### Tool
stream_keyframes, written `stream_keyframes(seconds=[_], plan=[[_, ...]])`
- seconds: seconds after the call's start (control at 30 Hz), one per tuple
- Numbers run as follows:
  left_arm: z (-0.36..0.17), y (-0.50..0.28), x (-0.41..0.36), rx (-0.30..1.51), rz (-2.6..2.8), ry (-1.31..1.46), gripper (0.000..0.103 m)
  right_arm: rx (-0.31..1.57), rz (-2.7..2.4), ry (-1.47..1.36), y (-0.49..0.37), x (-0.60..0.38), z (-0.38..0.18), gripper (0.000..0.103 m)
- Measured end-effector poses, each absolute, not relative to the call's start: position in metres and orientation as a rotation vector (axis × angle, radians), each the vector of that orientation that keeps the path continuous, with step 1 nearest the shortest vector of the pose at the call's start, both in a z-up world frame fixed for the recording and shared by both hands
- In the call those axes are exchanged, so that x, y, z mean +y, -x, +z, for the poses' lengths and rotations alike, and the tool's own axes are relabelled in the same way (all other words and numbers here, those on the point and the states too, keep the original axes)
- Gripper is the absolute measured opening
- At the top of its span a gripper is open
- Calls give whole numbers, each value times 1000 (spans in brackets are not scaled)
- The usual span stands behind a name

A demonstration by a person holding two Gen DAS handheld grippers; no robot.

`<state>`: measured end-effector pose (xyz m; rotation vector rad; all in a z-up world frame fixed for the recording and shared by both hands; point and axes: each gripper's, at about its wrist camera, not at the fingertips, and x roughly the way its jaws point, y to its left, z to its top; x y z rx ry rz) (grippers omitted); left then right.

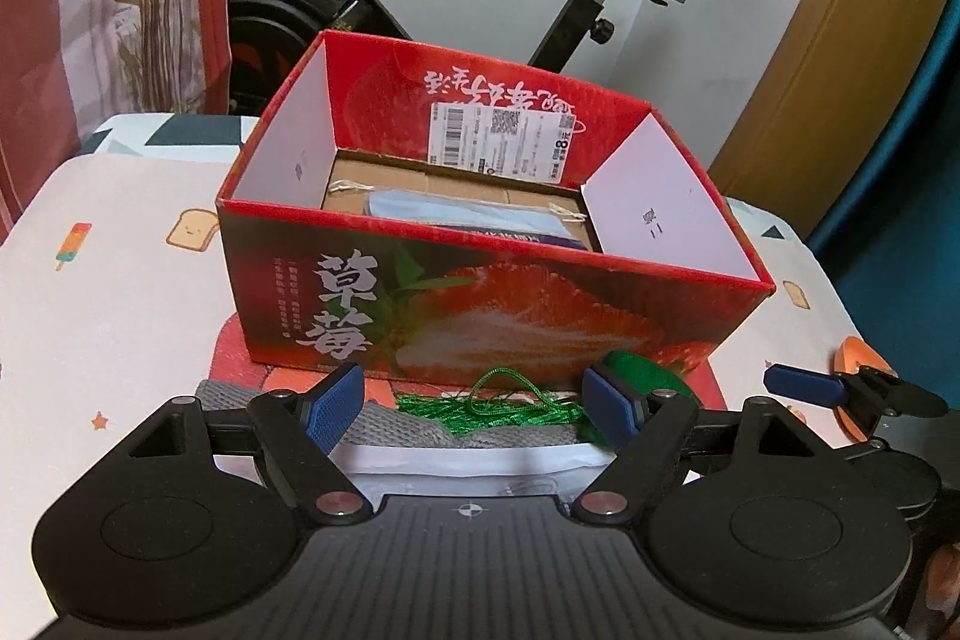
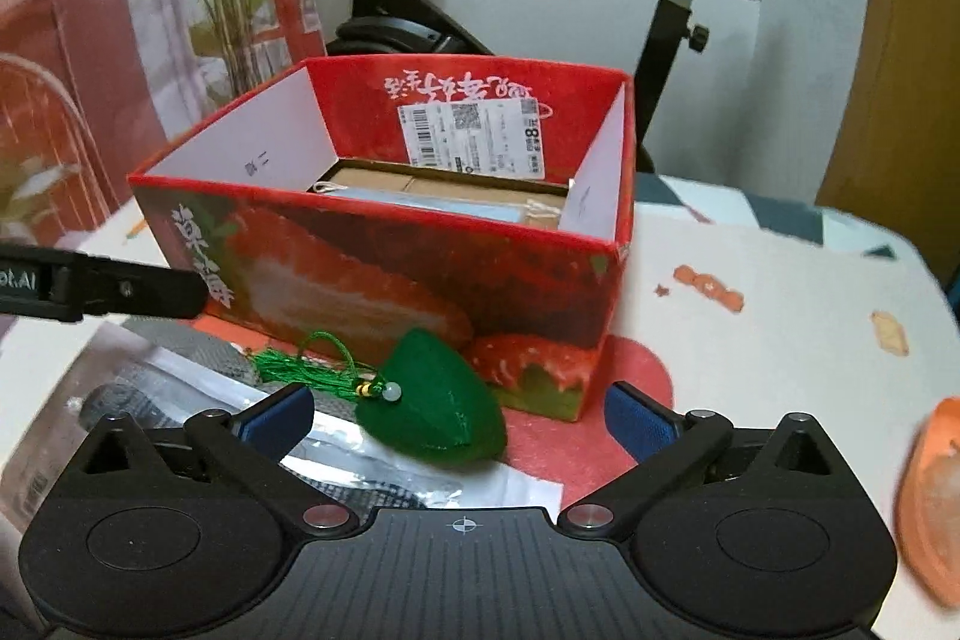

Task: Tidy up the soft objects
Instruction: 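Move the left tool to the green felt pouch and grasp it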

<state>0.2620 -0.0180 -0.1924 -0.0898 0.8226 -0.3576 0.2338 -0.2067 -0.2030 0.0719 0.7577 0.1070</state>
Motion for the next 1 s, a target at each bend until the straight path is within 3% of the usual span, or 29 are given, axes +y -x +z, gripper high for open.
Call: stream_keyframes(seconds=[0.33,0.47,0.83,1.0], plan=[[-197,-263,-26,839,-375,80,82,721,118,-94,-234,-219,-208,103],[-199,-264,-29,844,-385,77,82,573,140,-141,-216,-228,-210,103],[-212,-276,-47,890,-444,100,82,663,124,-48,-224,-224,-218,102],[-221,-284,-56,918,-464,113,81,706,186,-128,-227,-235,-229,92]])
